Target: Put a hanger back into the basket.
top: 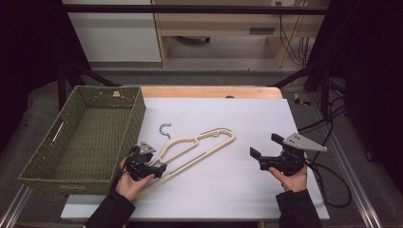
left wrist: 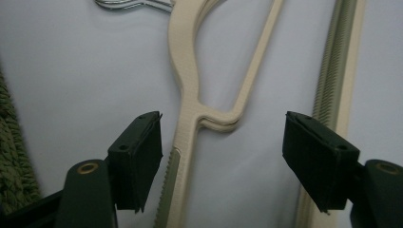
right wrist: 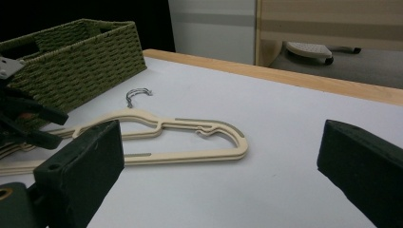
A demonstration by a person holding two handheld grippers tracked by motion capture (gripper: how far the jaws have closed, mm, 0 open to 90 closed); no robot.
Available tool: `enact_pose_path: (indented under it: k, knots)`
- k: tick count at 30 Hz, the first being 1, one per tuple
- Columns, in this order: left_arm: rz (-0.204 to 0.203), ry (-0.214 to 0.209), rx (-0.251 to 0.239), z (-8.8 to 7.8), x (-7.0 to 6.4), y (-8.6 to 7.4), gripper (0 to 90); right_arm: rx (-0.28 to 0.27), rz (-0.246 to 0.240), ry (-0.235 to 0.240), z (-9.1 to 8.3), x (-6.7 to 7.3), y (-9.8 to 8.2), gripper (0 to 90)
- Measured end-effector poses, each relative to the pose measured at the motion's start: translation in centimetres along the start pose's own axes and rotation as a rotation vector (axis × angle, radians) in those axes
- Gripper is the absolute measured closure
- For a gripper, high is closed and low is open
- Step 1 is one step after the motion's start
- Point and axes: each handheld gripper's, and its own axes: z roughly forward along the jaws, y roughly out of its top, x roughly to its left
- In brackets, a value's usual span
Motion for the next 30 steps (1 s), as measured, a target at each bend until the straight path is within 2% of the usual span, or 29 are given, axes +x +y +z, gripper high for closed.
enact_pose_path:
  k: [3, 12, 19, 22, 25, 26, 27, 30]
  knots:
    - [0.019, 0.029, 0.008, 0.2, 0.1, 0.0, 34.8, 0.001, 0.003, -0.002, 0.1, 0.0, 0.0, 2.1]
    - [0.009, 0.034, 0.038, 1.2, 0.3, -0.4, 48.4, 0.003, 0.006, -0.001, 0.2, 0.1, -0.1, 2.2]
    - [-0.008, 0.028, 0.038, 1.3, 0.4, -0.4, 50.1, 0.009, 0.002, 0.0, 0.3, 0.1, -0.2, 2.4]
    - [-0.001, 0.022, 0.049, 1.2, 0.3, -0.3, 51.9, 0.009, 0.003, 0.0, 0.3, 0.1, -0.2, 2.5]
    - [0.005, 0.05, 0.06, 0.9, 0.2, -0.2, 58.6, 0.01, 0.001, 0.001, 0.3, 0.1, -0.2, 2.5]
    - [0.001, 0.065, 0.062, 0.8, 0.2, -0.2, 64.6, 0.01, 0.002, 0.001, 0.3, 0.1, -0.2, 2.5]
    - [-0.013, 0.058, 0.064, 0.8, 0.3, -0.2, 69.4, 0.01, 0.002, 0.001, 0.4, 0.1, -0.2, 2.5]
    - [-0.012, 0.072, 0.071, 0.7, 0.3, -0.2, 75.3, 0.013, 0.001, 0.005, 0.4, 0.1, -0.2, 2.5]
